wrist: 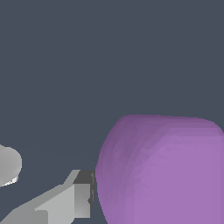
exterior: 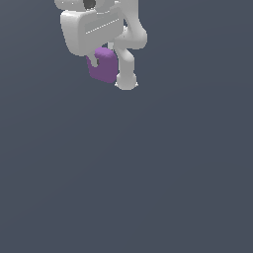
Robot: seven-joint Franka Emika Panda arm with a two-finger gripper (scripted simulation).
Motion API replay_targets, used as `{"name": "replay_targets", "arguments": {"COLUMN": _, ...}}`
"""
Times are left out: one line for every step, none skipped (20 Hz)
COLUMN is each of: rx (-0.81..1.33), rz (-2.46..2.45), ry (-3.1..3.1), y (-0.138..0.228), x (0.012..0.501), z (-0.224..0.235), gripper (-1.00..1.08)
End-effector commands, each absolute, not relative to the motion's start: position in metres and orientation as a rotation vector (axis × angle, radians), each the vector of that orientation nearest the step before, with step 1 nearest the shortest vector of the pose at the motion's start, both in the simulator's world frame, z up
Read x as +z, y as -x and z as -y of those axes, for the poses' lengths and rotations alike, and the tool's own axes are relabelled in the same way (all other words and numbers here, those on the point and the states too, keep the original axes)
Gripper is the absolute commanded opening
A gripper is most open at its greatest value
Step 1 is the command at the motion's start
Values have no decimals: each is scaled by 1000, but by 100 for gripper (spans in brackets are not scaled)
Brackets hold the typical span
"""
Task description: Pick up the object and move it to a goal position.
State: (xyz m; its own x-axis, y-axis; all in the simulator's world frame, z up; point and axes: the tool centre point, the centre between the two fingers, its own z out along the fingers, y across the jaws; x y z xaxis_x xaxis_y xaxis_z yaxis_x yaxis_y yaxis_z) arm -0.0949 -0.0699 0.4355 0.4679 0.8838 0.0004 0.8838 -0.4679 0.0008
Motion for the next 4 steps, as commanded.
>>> {"name": "replay_targets", "arguments": {"rx": 0, "rz": -1620, "ry": -2692, "y": 95, "x": 441, "z": 70, "gripper": -100}}
{"name": "replay_targets", "arguments": {"rx": 0, "rz": -1620, "ry": -2692, "y": 95, "x": 442, "z": 70, "gripper": -100}}
{"name": "replay_targets", "arguments": {"rx": 0, "rz": -1620, "ry": -2692, "y": 95, "x": 443, "z": 70, "gripper": -100}}
{"name": "replay_targets", "arguments": {"rx": 0, "rz": -1620, "ry": -2692, "y": 95, "x": 443, "z": 70, "gripper": -100}}
